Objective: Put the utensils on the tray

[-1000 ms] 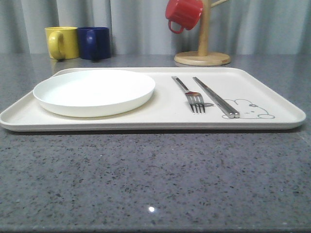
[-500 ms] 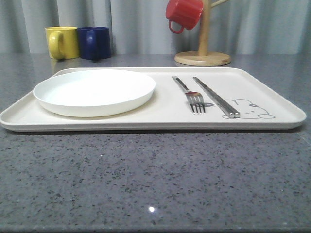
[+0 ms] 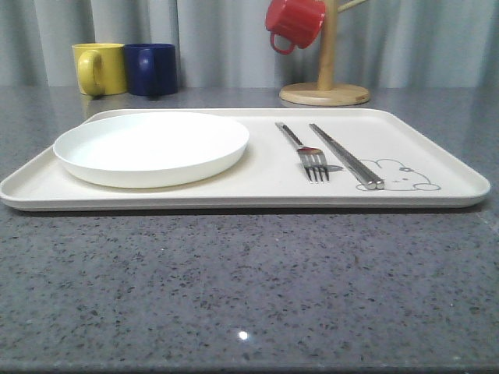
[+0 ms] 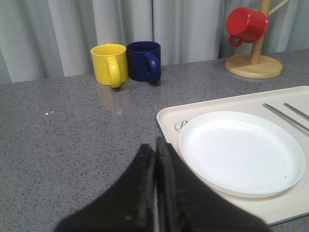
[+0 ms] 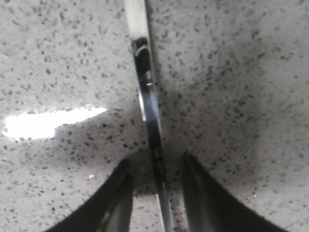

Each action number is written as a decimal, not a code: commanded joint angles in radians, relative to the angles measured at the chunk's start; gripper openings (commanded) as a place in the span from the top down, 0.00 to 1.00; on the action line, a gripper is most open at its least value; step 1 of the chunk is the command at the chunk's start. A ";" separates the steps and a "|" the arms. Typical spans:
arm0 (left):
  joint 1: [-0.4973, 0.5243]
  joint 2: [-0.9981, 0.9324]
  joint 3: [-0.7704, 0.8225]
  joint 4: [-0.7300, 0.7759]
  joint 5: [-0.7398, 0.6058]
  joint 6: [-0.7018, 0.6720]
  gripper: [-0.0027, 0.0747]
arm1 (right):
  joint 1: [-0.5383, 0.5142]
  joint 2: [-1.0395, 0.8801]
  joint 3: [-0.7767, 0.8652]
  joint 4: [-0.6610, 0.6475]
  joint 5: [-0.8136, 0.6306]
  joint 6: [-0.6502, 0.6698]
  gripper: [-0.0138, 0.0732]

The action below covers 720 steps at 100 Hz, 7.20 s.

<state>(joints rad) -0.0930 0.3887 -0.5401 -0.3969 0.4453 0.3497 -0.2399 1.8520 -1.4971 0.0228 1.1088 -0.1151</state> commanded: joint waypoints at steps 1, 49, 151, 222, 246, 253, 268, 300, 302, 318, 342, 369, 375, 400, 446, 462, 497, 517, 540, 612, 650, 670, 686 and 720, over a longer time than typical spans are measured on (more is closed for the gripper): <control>0.003 0.008 -0.028 -0.013 -0.069 0.000 0.99 | -0.005 -0.032 -0.023 0.001 0.009 -0.011 0.67; 0.003 0.008 -0.028 -0.013 -0.069 0.000 0.99 | 0.061 -0.135 -0.033 0.041 0.032 0.087 0.91; 0.003 0.008 -0.028 -0.013 -0.069 0.000 0.99 | 0.576 -0.076 -0.032 -0.006 -0.095 0.400 0.91; 0.003 0.008 -0.028 -0.013 -0.069 0.000 0.99 | 0.576 -0.039 -0.032 -0.023 -0.081 0.411 0.50; 0.003 0.008 -0.028 -0.013 -0.069 0.000 0.99 | 0.576 -0.059 -0.032 -0.030 -0.073 0.411 0.45; 0.003 0.008 -0.028 -0.013 -0.069 0.000 0.99 | 0.576 -0.085 -0.032 -0.043 -0.074 0.403 0.45; 0.003 0.008 -0.028 -0.013 -0.069 0.000 0.99 | 0.568 -0.173 -0.032 -0.089 -0.088 0.391 0.45; 0.003 0.008 -0.028 -0.013 -0.069 0.000 0.99 | 0.451 -0.415 0.036 -0.129 -0.114 0.350 0.45; 0.003 0.008 -0.028 -0.013 -0.069 0.000 0.99 | 0.440 -0.434 0.053 -0.129 -0.118 0.350 0.45; 0.003 0.008 -0.028 -0.013 -0.069 0.000 0.99 | 0.390 -0.602 0.240 -0.148 -0.204 0.350 0.45; 0.003 0.008 -0.028 -0.013 -0.069 0.000 0.99 | 0.383 -0.893 0.574 -0.164 -0.369 0.350 0.45; 0.003 0.008 -0.028 -0.013 -0.069 0.000 0.99 | 0.383 -1.246 0.875 -0.166 -0.525 0.351 0.45; 0.003 0.008 -0.028 -0.013 -0.069 0.000 0.99 | 0.383 -1.316 0.930 -0.166 -0.565 0.351 0.45; 0.003 0.008 -0.028 -0.013 -0.069 0.000 0.99 | 0.383 -1.528 1.058 -0.177 -0.671 0.350 0.67; 0.003 0.008 -0.028 -0.013 -0.069 0.000 0.99 | 0.383 -1.540 1.063 -0.177 -0.681 0.350 0.92; 0.003 0.008 -0.028 -0.013 -0.069 0.000 0.99 | 0.383 -1.540 1.063 -0.177 -0.681 0.350 0.92; 0.003 0.008 -0.028 -0.013 -0.069 0.000 0.99 | 0.383 -1.540 1.066 -0.180 -0.681 0.350 0.92; 0.003 0.008 -0.028 -0.013 -0.069 0.000 0.99 | 0.371 -1.591 1.097 -0.180 -0.750 0.350 0.92; 0.003 0.008 -0.028 -0.013 -0.069 0.000 0.99 | 0.304 -1.742 1.230 -0.127 -0.858 0.348 0.92; 0.003 0.008 -0.028 -0.013 -0.069 0.000 0.99 | 0.292 -1.879 1.524 -0.143 -1.146 0.342 0.92; 0.003 0.008 -0.028 -0.013 -0.069 0.000 0.99 | 0.292 -1.879 1.524 -0.143 -1.146 0.342 0.92; 0.003 0.008 -0.028 -0.013 -0.069 0.000 0.99 | 0.292 -1.879 1.524 -0.143 -1.146 0.342 0.92; 0.003 0.008 -0.028 -0.013 -0.069 0.000 0.99 | 0.292 -1.879 1.524 -0.143 -1.146 0.342 0.92; 0.003 0.008 -0.028 -0.013 -0.103 0.000 0.99 | 0.292 -1.879 1.524 -0.143 -1.146 0.342 0.92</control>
<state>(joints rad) -0.0930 0.3887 -0.5401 -0.3969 0.4418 0.3497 0.0585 -0.0103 0.0236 -0.1064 0.0475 0.2349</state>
